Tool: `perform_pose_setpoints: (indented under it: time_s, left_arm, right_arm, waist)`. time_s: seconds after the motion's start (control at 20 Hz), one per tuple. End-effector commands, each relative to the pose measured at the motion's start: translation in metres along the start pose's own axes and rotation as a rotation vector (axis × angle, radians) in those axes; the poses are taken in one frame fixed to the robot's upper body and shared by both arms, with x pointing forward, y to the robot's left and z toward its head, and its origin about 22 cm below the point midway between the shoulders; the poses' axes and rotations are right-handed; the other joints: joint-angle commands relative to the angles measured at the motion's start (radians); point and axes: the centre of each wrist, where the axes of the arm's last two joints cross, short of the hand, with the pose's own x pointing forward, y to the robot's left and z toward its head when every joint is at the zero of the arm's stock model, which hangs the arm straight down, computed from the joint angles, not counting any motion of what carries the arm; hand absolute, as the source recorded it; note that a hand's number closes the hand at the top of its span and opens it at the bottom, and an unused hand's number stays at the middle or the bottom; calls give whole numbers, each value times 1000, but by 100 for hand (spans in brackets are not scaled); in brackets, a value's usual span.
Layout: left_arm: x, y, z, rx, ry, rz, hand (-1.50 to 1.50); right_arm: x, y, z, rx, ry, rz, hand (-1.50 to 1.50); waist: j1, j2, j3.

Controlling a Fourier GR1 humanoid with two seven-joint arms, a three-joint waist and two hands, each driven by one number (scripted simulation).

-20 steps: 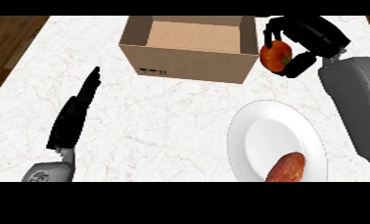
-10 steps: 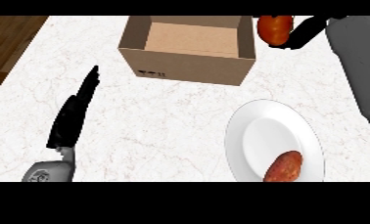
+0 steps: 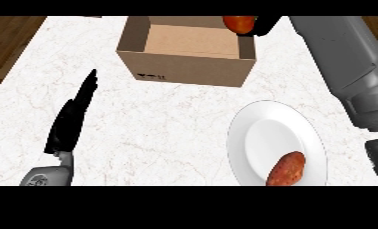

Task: Pick the tomato from the plate and place it in the cardboard box

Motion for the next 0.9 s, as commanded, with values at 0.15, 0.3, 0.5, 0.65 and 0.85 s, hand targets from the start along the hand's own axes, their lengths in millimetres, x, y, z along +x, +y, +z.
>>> perform_pose_setpoints:
  time_s: [0.15,0.3,0.5,0.65,0.85]
  left_arm:
    - [-2,-4,5,4,-5,-3,0]
    - [-8,5,6,11,22,-3,0]
    - [-3,-2,5,5,-12,6,0]
    - [-9,-11,7,2,7,10,0]
    - [3,-5,-2,1,-16,1,0]
  right_arm:
    - [22,51,-64,140,-10,-18,150]
    - [17,65,-65,213,-3,-16,150]
    - [24,82,-79,227,47,20,150]
    - [10,127,-70,244,87,40,150]
    - [11,140,-73,253,160,-37,-150]
  waist:
    - [-3,-3,-1]
    - [-14,-3,-1]
    - [0,3,-2]
    - [-5,5,-1]
    - [1,6,-1]
